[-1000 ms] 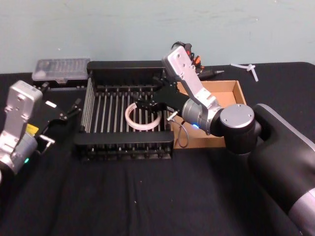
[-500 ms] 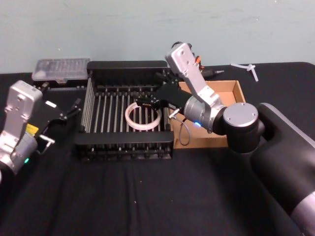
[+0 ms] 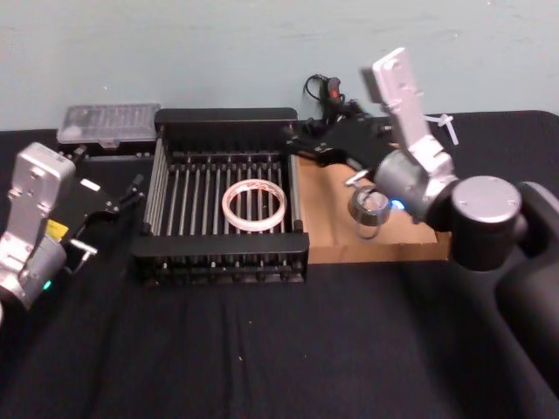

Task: Pick up the white tape and place it into the black box , Pick up the silver tape and place it into the brown box.

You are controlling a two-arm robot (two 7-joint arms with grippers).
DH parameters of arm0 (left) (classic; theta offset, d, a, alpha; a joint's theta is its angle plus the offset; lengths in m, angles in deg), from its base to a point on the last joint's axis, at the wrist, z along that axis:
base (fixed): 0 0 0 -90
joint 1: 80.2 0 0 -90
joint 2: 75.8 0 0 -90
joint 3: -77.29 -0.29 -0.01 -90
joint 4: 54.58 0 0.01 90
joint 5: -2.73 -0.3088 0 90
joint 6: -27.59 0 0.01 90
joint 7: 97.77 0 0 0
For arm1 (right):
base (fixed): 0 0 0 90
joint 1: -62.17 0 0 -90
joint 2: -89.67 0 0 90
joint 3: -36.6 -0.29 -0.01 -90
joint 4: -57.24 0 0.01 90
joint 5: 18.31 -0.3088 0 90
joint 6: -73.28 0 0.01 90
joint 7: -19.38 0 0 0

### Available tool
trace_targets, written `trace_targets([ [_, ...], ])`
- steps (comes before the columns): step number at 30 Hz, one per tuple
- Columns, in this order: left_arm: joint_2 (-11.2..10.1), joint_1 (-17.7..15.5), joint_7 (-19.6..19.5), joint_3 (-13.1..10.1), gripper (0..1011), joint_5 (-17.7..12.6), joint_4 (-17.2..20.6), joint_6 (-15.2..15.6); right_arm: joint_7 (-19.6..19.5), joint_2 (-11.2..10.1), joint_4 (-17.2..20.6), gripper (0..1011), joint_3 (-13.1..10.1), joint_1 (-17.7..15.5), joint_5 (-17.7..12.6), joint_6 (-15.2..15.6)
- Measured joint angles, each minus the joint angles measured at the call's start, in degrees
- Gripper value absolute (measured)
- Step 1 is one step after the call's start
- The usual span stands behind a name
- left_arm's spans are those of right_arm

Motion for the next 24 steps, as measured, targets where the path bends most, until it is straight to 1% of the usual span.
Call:
trace_targets([
  [2,0.0,0.0,0.0,0.0,1001,0.0,0.0,0.0,-0.3,-0.6,1.1,1002,-0.8,-0.8,-0.1,0.1],
  [3,0.0,0.0,0.0,0.0,1001,0.0,0.0,0.0,-0.7,-1.2,2.0,1002,-1.7,-1.6,-0.2,0.2],
  [10,0.0,0.0,0.0,0.0,1001,0.0,0.0,0.0,-1.8,-2.9,4.1,1002,-4.7,-4.4,-0.5,0.7],
  [17,0.0,0.0,0.0,0.0,1001,0.0,0.0,0.0,-2.7,-3.8,4.5,1002,-7.1,-6.6,-0.7,1.2],
  [24,0.0,0.0,0.0,0.0,1001,0.0,0.0,0.0,-2.8,-4.0,3.9,1002,-8.1,-8.0,-0.7,1.6],
])
